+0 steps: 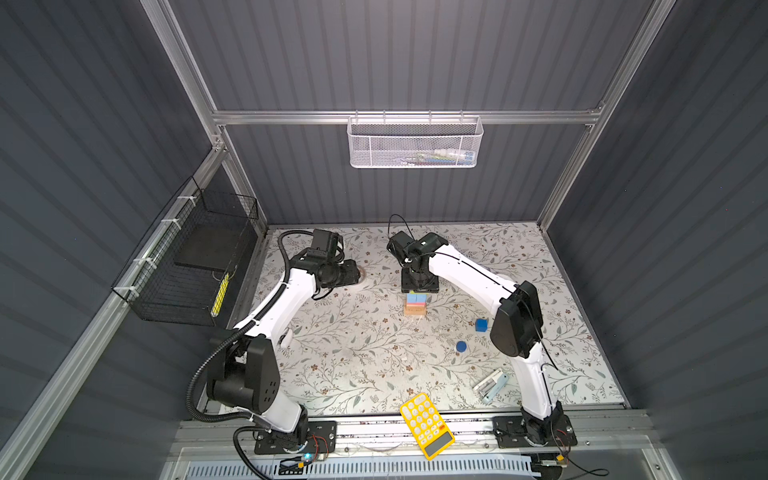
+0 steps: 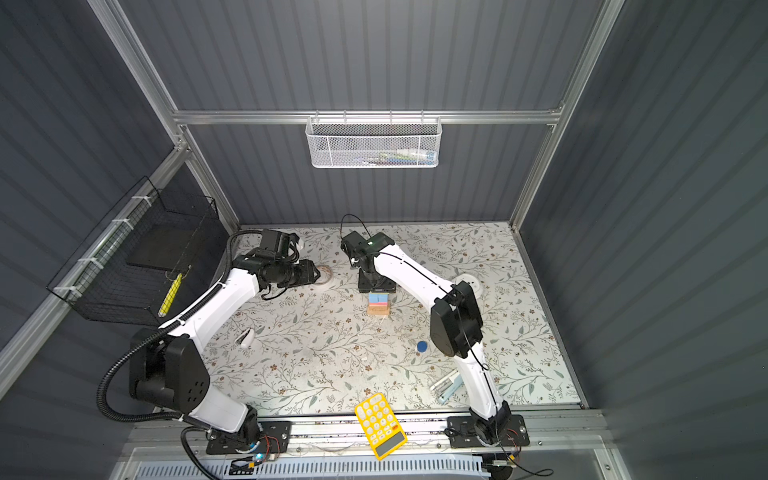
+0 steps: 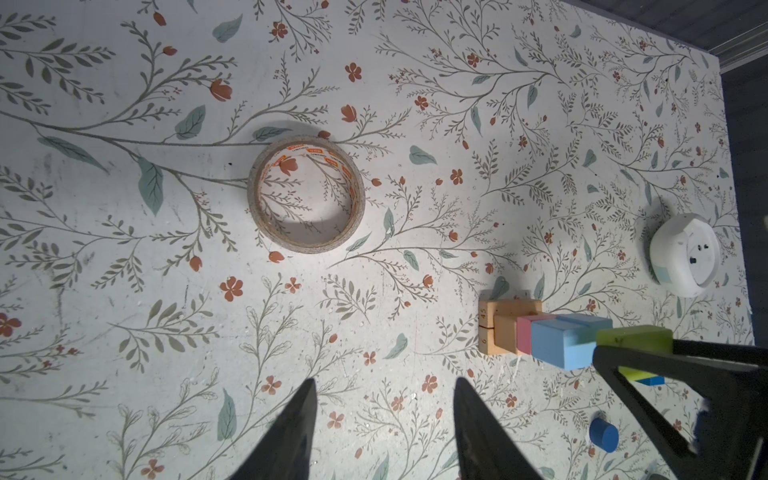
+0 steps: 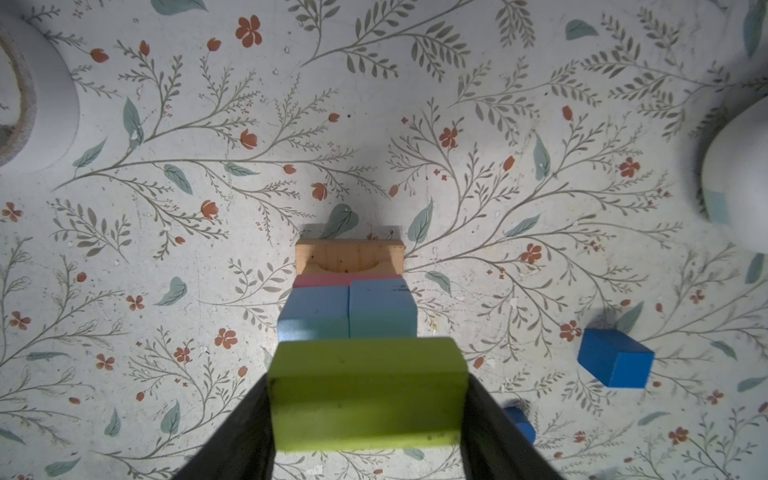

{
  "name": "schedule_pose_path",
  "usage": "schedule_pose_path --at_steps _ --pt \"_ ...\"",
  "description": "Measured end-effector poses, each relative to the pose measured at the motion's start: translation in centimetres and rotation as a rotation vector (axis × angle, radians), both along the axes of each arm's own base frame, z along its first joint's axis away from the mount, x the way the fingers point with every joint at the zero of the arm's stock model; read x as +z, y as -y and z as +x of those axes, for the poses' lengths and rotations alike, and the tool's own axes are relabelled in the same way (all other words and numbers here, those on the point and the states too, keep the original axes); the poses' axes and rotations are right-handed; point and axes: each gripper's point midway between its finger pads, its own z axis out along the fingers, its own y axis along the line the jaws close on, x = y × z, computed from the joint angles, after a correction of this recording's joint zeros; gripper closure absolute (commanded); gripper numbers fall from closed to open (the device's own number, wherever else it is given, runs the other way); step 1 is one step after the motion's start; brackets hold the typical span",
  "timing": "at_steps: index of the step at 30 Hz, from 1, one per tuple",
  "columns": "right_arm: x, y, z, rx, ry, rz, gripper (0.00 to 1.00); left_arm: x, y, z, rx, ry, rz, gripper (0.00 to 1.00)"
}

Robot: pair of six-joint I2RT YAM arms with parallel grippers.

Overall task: Build the wood block tower
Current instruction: 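Lower the lime green block onto the two light blue cubes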

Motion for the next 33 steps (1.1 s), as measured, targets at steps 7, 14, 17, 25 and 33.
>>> schedule_pose_path --at_steps 7,14,17,25,33 --pt "0.0 -0.3 0.0 0.011 0.003 0.006 0.47 0.0 0.0 0.0 0.0 0.0 0.0 0.47" --pt "-0.6 -0.3 0.1 0.011 -0.006 -0.003 0.46 0.0 0.0 0.0 -0.001 0.0 -0.001 0.47" --pt "-1.0 -0.3 0.1 0.011 -0.012 -0.008 0.46 0.0 0.1 0.0 -0.003 -0.001 -0.005 0.47" --pt "-1.2 -0.3 0.1 0.012 -0.015 -0.011 0.45 0.0 -0.1 0.0 -0.001 0.0 -0.004 0.47" --pt "-1.2 -0.3 0.1 0.012 -0.015 -0.01 0.43 0.0 -0.1 0.1 -0.004 0.001 -0.002 0.47"
